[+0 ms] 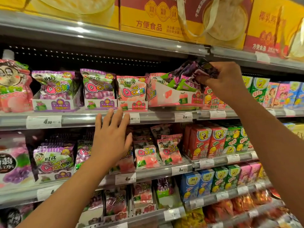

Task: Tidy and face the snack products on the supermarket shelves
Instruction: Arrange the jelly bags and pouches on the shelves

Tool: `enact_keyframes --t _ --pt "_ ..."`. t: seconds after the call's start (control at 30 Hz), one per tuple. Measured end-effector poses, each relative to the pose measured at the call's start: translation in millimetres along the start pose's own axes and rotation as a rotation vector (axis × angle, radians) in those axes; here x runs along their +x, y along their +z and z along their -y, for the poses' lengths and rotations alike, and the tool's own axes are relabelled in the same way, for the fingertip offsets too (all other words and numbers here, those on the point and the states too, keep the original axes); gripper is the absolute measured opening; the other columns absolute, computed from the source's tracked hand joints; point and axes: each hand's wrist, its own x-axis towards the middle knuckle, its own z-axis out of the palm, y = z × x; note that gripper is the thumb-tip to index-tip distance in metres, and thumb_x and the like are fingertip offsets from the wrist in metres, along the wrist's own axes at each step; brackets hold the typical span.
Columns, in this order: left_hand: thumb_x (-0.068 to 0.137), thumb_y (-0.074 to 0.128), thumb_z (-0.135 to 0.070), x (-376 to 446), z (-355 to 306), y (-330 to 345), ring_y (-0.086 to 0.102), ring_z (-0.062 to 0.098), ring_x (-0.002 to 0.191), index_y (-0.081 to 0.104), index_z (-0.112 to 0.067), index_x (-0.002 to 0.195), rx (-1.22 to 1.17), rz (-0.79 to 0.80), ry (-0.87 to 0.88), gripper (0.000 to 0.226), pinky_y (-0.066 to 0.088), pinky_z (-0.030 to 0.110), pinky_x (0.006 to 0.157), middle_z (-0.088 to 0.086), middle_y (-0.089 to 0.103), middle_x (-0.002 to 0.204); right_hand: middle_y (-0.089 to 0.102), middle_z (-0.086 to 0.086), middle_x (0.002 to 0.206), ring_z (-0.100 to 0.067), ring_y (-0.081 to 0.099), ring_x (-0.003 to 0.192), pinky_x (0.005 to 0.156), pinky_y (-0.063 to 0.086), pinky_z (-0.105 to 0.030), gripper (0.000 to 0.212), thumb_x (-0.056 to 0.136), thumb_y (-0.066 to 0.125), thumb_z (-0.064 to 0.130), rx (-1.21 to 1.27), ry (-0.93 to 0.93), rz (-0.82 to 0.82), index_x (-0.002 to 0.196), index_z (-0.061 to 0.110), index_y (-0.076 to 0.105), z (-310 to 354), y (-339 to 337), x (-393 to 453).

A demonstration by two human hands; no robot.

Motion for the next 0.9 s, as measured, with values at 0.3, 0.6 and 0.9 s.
enact_keyframes --t 0.3,0.6,0.9 --pt "0.091 0.059 -0.04 40.1 -64.9 -28.6 0.028 0.037 0.146 0.032 -0.013 0.155 -0.265 -0.255 0.17 0.075 0.026 0.052 0.12 0.015 0.031 0.159 0.052 0.019 0.058 -0.009 0.053 0.058 0.054 0.034 -0.027 0.015 0.09 0.074 0.036 -0.049 -0.043 0.029 0.078 0.032 0.066 3.5 38.4 22.9" --pt "0.097 0.051 -0.055 81.7 -106.3 -38.7 0.042 0.026 0.137 0.038 -0.024 0.15 -0.57 -0.327 0.108 0.063 0.05 0.038 0.099 0.005 0.036 0.157 0.075 -0.001 0.077 -0.024 0.069 0.071 0.062 0.052 -0.039 0.017 0.093 0.07 0.038 -0.178 -0.072 -0.079 0.101 0.024 0.076 -2.1 60.3 10.5" --pt "0.085 0.074 -0.042 99.9 -97.9 -32.0 0.05 0.031 0.127 0.062 -0.016 0.122 -0.315 -0.242 0.037 0.047 0.049 0.043 0.101 0.01 0.054 0.138 0.074 0.002 0.073 -0.024 0.07 0.069 0.056 0.041 -0.028 0.013 0.091 0.071 0.03 -0.189 0.001 -0.112 0.102 0.028 0.076 -10.0 106.1 12.7"
